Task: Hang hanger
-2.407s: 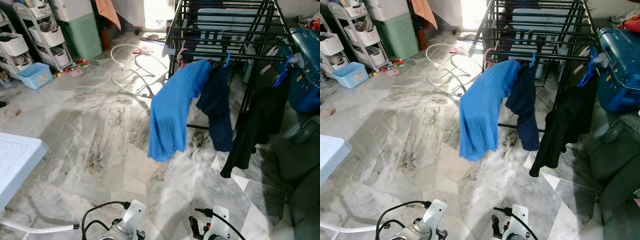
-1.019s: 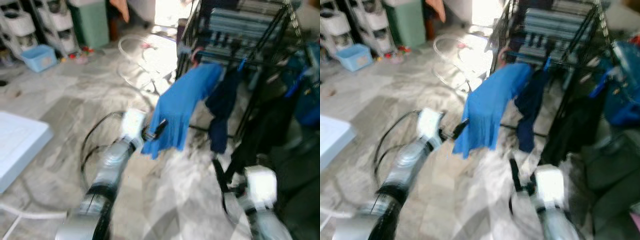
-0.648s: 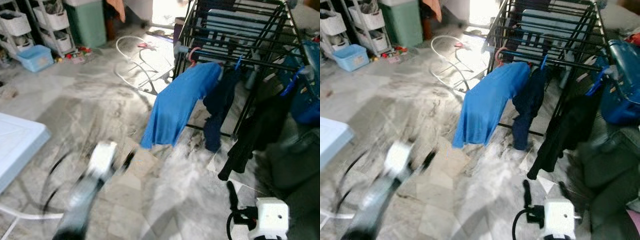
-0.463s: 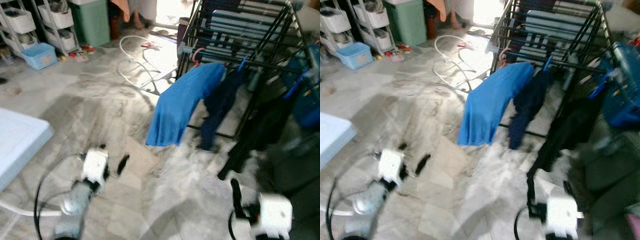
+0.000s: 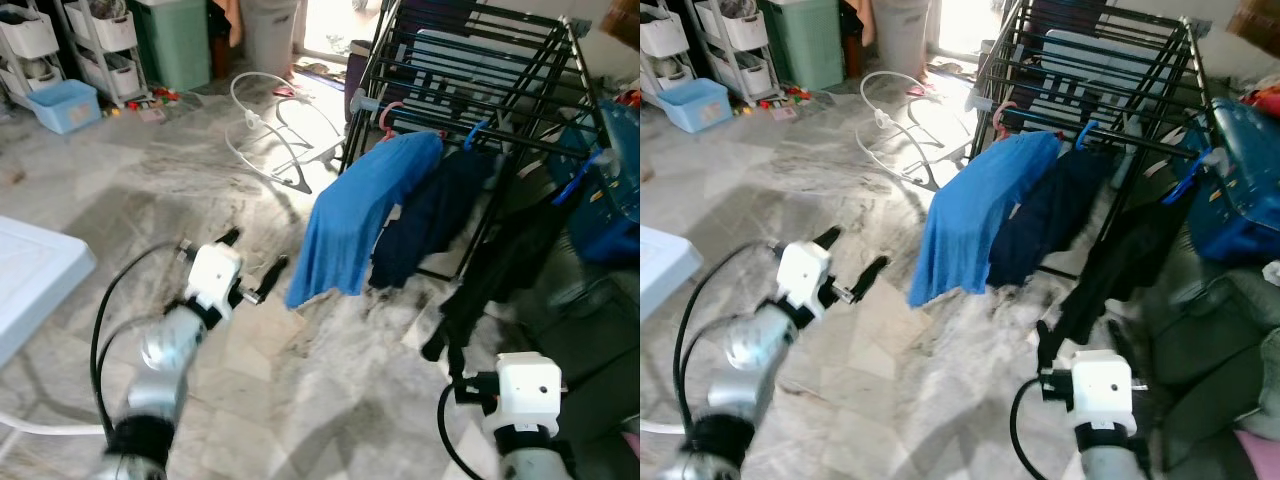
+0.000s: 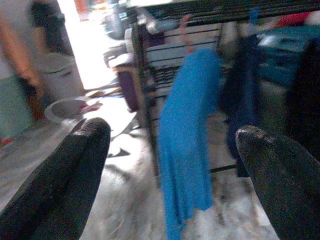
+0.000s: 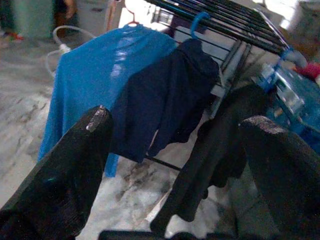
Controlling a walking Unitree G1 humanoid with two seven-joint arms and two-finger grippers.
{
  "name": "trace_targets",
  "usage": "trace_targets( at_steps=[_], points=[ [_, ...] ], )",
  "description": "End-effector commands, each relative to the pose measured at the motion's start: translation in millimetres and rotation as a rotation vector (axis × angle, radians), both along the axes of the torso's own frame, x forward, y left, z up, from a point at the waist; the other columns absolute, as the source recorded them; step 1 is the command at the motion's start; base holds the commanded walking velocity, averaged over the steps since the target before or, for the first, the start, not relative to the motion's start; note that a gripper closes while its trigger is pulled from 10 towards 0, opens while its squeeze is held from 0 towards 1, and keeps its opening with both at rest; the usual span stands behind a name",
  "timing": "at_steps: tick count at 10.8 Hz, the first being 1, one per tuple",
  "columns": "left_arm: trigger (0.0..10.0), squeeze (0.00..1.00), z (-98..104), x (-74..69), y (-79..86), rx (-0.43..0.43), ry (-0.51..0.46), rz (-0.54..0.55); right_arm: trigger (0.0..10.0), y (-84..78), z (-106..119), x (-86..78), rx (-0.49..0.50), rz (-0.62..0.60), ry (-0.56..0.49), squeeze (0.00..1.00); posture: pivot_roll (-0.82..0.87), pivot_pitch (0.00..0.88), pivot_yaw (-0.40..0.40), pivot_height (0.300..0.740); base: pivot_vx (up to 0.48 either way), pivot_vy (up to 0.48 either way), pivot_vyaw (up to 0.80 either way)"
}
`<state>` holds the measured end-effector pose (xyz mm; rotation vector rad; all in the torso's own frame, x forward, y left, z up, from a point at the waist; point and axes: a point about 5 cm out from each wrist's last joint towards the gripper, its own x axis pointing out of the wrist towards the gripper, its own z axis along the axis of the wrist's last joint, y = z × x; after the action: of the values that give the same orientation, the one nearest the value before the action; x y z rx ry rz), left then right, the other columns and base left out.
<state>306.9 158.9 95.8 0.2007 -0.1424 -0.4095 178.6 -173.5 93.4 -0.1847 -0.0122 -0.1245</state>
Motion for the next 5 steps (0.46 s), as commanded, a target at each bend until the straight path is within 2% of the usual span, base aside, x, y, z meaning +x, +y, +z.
trace_targets(
  at_steps=[1, 2, 3, 4, 5],
  points=[
    [10.0, 0.00, 4, 0.2, 5.7, 0.001, -0.027, 0.069, 10.0, -3.7, 0, -3.2, -0.011, -0.034, -0.001, 0.00, 0.06, 0.000, -0.054, 0.740, 0.000, 0.000, 0.00],
    [10.0, 0.00, 11, -0.6, 12.0, -0.047, -0.028, 0.155, 10.0, -5.3, 5, -7.3, -0.045, -0.053, -0.017, 0.00, 0.06, 0.000, -0.049, 0.740, 0.000, 0.000, 0.00],
    [10.0, 0.00, 35, -0.1, 3.2, -0.062, -0.130, 0.127, 10.0, -10.4, 19, -10.5, -0.053, -0.096, -0.068, 0.00, 0.07, 0.000, -0.050, 0.740, 0.000, 0.000, 0.00],
    [10.0, 0.00, 43, 2.6, -5.1, -0.056, -0.167, 0.094, 10.0, -11.3, 27, -8.8, -0.062, -0.105, -0.102, 0.00, 0.07, 0.000, -0.047, 0.740, 0.000, 0.000, 0.00],
    [10.0, 0.00, 57, 15.4, -16.0, -0.020, -0.241, 0.088, 10.0, -13.3, 40, 1.6, -0.152, -0.096, -0.157, 0.00, 0.05, 0.000, -0.039, 0.740, 0.000, 0.000, 0.00]
  ],
)
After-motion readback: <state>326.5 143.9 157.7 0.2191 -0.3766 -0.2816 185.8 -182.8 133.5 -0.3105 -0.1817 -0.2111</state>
